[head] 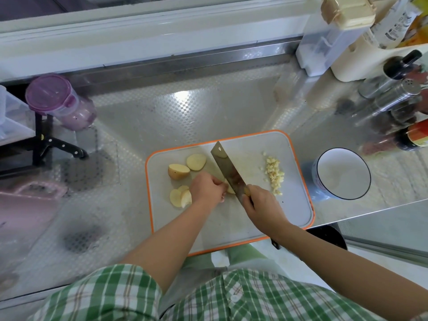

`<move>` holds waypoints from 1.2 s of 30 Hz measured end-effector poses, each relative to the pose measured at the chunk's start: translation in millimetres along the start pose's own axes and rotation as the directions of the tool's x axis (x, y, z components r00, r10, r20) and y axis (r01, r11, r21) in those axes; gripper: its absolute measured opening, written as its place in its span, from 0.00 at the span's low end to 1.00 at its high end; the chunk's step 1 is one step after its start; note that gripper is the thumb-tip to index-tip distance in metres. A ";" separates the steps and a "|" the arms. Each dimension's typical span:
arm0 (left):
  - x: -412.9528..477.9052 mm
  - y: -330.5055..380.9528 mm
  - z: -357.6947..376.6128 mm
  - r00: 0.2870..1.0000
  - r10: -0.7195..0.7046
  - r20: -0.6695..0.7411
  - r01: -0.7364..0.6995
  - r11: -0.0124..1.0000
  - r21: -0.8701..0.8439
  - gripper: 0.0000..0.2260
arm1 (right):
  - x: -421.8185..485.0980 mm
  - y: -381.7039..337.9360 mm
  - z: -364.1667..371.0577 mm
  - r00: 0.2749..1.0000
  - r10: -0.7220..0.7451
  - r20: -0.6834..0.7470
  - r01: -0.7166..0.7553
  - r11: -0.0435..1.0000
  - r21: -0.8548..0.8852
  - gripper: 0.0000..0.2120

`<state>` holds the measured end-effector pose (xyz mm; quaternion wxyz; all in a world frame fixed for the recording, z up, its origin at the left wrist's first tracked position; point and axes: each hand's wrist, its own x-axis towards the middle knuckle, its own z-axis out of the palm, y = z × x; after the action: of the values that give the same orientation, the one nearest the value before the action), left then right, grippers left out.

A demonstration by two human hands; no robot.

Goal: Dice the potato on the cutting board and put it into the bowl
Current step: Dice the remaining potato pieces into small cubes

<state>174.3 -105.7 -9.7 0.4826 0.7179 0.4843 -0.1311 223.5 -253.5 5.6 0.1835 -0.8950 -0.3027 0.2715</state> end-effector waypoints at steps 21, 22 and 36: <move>-3.2 4.1 -0.3 0.999 -0.019 -0.035 0.020 1.000 0.024 0.09 | -2.8 -10.2 0.8 0.998 -0.004 0.069 0.011 0.995 -0.096 0.09; -3.8 4.3 -0.4 0.999 -0.015 -0.035 0.016 0.999 0.033 0.09 | -0.7 -11.4 3.3 0.997 0.002 0.074 0.006 0.994 -0.108 0.08; 1.0 -1.9 -10.8 0.981 0.192 0.006 -0.190 0.966 0.174 0.06 | -2.6 -4.7 -27.7 0.981 -0.074 -0.178 0.111 0.972 0.209 0.18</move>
<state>170.3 -96.2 -6.0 0.4258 0.8013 0.4021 -0.1219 236.3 -256.2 30.6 0.3180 -0.8740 -0.2961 0.2174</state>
